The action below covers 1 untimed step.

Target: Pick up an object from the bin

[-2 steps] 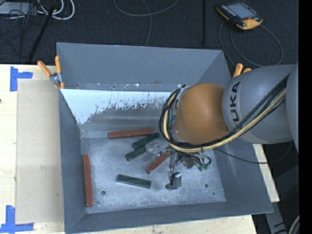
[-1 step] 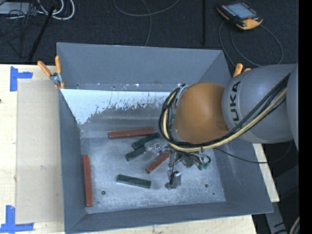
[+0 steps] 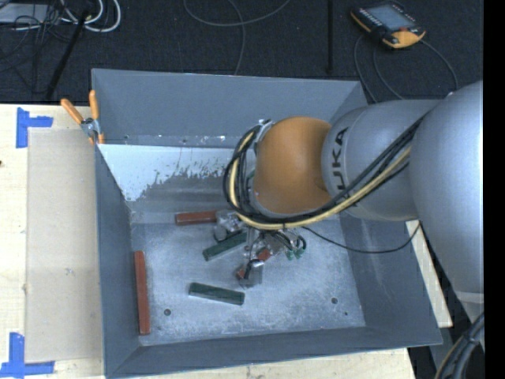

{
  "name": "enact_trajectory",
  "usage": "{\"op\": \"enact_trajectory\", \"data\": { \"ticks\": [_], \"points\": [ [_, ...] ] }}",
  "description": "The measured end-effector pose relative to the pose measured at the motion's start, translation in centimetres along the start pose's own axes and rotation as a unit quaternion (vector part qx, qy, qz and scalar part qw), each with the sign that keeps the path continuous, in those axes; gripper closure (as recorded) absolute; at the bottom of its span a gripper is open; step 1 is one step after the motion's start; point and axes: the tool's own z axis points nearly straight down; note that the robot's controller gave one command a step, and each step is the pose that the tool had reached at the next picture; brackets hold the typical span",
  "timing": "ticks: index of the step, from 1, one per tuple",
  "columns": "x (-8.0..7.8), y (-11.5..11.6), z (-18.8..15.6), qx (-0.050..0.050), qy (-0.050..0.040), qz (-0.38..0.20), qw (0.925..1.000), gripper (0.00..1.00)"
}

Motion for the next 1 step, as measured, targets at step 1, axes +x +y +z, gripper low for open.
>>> {"op": "enact_trajectory", "data": {
  "ticks": [1],
  "points": [
    [-1.09, -0.41, 2.19, -0.002, 0.0019, 0.026, 0.9997, 1.00]
  ]
}}
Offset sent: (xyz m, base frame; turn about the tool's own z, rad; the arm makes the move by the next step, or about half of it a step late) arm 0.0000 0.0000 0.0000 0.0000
